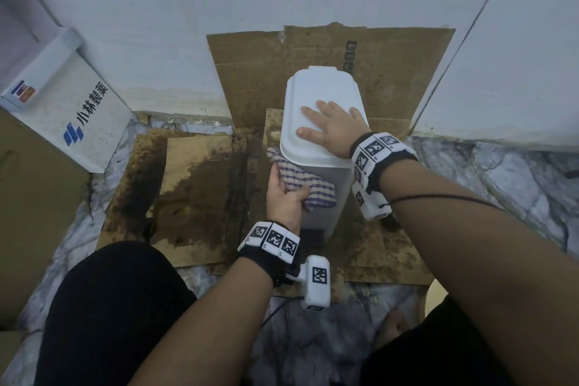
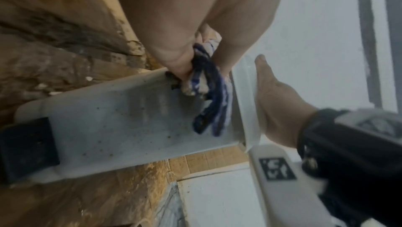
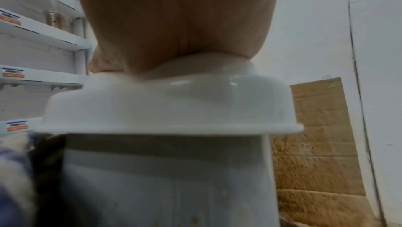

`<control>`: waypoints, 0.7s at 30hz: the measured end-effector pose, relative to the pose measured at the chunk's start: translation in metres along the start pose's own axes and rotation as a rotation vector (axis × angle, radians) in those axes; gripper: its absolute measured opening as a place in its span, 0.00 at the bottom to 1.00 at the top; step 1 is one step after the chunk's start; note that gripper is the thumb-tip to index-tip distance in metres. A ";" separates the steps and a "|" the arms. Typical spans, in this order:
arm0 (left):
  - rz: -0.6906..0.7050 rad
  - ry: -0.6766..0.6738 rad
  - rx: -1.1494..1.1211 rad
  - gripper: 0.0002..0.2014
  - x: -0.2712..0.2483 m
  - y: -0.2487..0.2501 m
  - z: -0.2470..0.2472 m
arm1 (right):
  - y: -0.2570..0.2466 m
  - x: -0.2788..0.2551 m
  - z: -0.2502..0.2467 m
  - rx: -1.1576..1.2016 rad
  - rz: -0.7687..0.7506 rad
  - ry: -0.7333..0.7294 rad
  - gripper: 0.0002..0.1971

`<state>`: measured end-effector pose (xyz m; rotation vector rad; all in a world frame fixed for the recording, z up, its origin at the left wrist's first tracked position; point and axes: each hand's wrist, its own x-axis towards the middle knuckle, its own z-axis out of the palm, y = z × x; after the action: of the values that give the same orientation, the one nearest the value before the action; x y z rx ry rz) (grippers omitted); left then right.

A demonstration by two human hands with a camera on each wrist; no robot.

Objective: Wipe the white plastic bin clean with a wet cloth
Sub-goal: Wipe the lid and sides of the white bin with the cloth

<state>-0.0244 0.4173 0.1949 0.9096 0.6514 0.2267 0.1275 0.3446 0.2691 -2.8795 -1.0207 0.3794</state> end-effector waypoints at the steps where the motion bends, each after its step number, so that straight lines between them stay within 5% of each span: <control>1: 0.032 -0.003 0.043 0.43 0.003 0.001 0.003 | 0.001 0.005 -0.004 -0.007 -0.002 -0.005 0.35; 7: 0.179 0.030 0.224 0.43 0.031 0.013 0.032 | 0.011 0.032 -0.026 -0.009 -0.001 -0.035 0.34; 15: 0.192 0.128 0.652 0.46 0.064 0.022 0.046 | 0.022 0.052 -0.039 -0.011 -0.007 -0.040 0.33; 21: 0.294 0.095 0.773 0.56 0.081 0.016 0.044 | 0.021 0.056 -0.047 0.051 0.032 -0.030 0.32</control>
<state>0.0679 0.4341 0.1929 1.7515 0.7007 0.2862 0.1938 0.3643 0.3000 -2.8558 -0.9563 0.4450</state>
